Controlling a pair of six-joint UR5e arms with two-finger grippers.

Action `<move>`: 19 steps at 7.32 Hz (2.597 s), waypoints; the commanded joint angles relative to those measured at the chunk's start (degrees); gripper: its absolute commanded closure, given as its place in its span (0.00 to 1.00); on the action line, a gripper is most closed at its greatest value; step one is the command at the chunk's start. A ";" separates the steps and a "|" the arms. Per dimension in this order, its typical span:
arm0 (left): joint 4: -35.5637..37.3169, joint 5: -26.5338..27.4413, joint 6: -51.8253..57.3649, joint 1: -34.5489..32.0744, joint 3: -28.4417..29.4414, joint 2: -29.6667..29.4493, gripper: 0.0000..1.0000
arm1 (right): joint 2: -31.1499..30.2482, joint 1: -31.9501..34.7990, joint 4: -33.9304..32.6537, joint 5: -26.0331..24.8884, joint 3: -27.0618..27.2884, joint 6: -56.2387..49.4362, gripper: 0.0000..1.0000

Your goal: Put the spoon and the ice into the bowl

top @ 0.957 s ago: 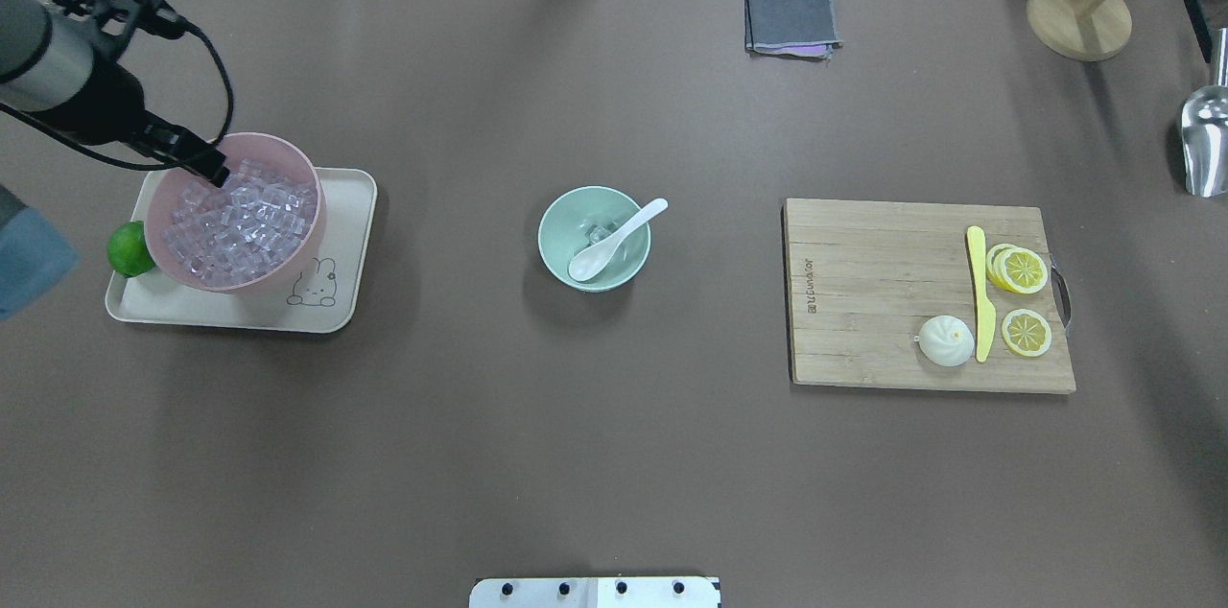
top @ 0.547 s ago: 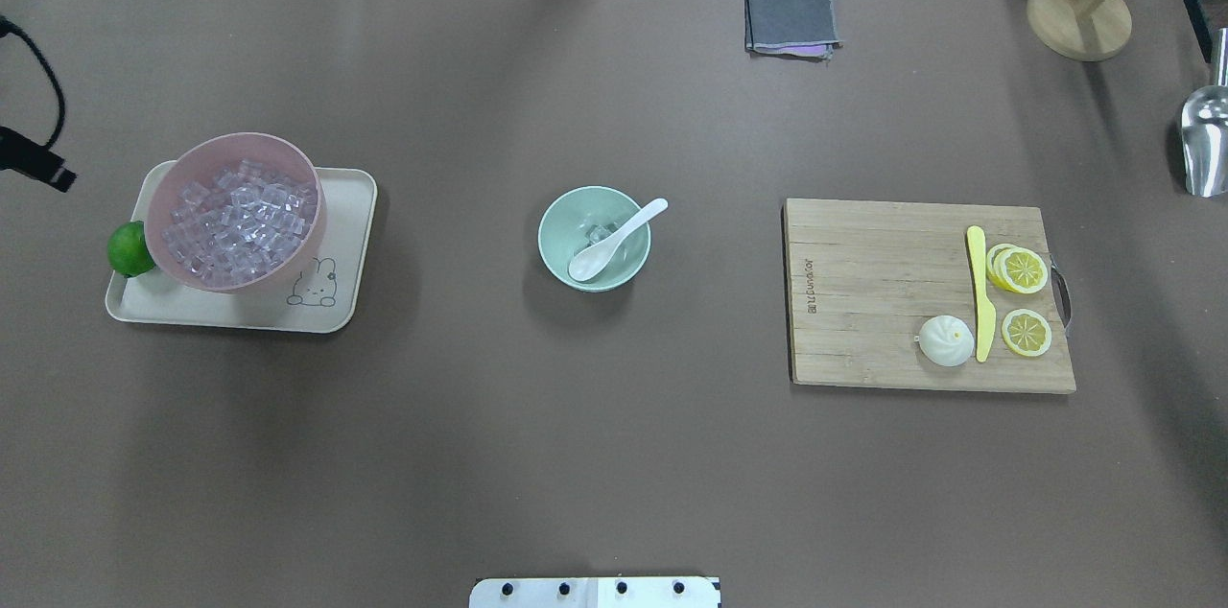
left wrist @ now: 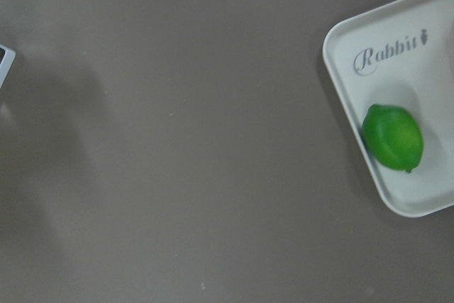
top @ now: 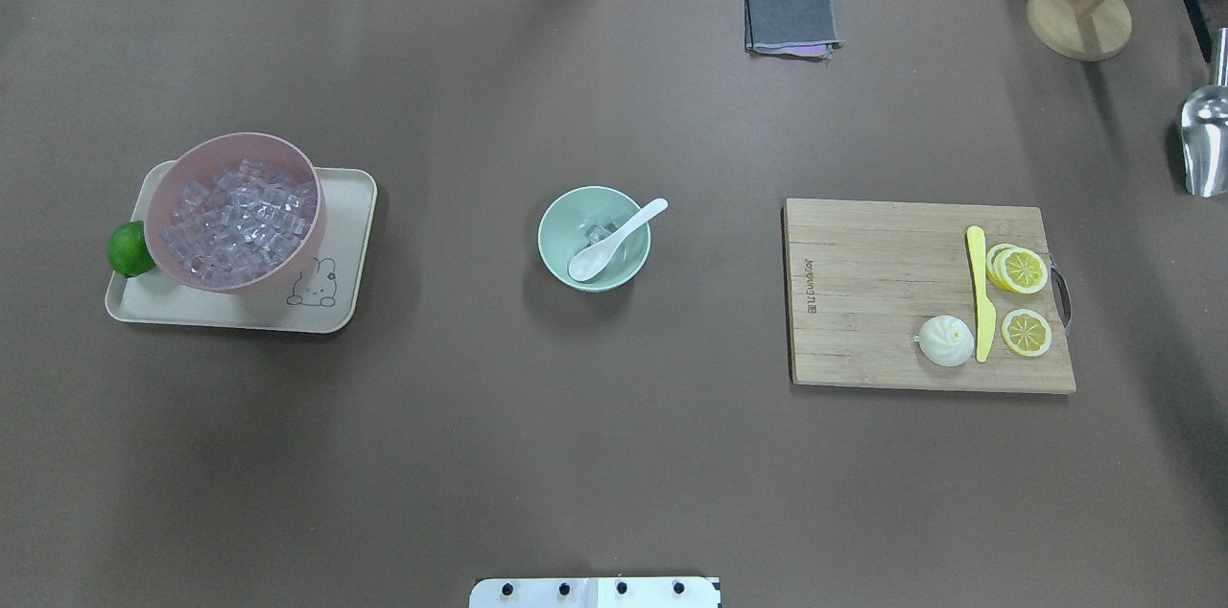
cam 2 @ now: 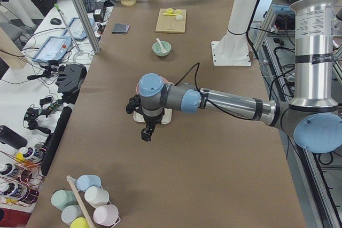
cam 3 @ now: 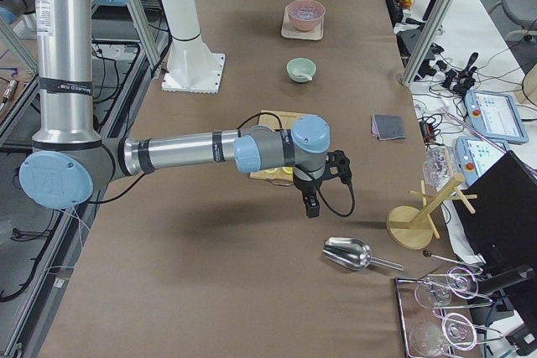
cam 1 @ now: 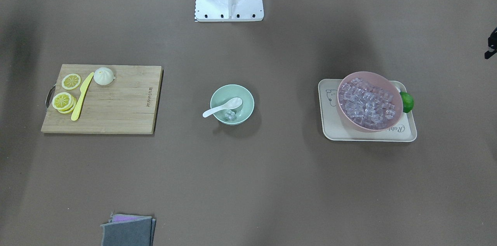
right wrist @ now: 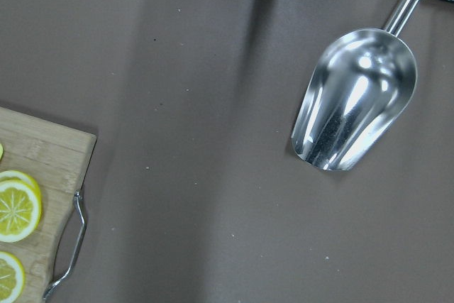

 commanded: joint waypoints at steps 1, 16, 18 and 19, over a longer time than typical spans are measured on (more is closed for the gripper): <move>0.37 -0.18 1.81 -1.63 0.05 2.55 0.02 | -0.66 2.46 -1.53 -0.10 -0.84 -5.00 0.00; 0.98 -3.61 -16.48 -3.92 0.75 2.56 0.02 | -3.03 5.46 -2.24 -0.19 -0.41 -5.82 0.00; 0.98 -3.52 -16.48 -4.79 0.40 3.00 0.02 | -4.18 5.72 -1.98 -0.36 0.04 -5.82 0.00; 0.98 -3.52 -16.48 -4.80 0.31 3.09 0.02 | -4.44 5.64 -1.98 -0.36 0.03 -5.82 0.00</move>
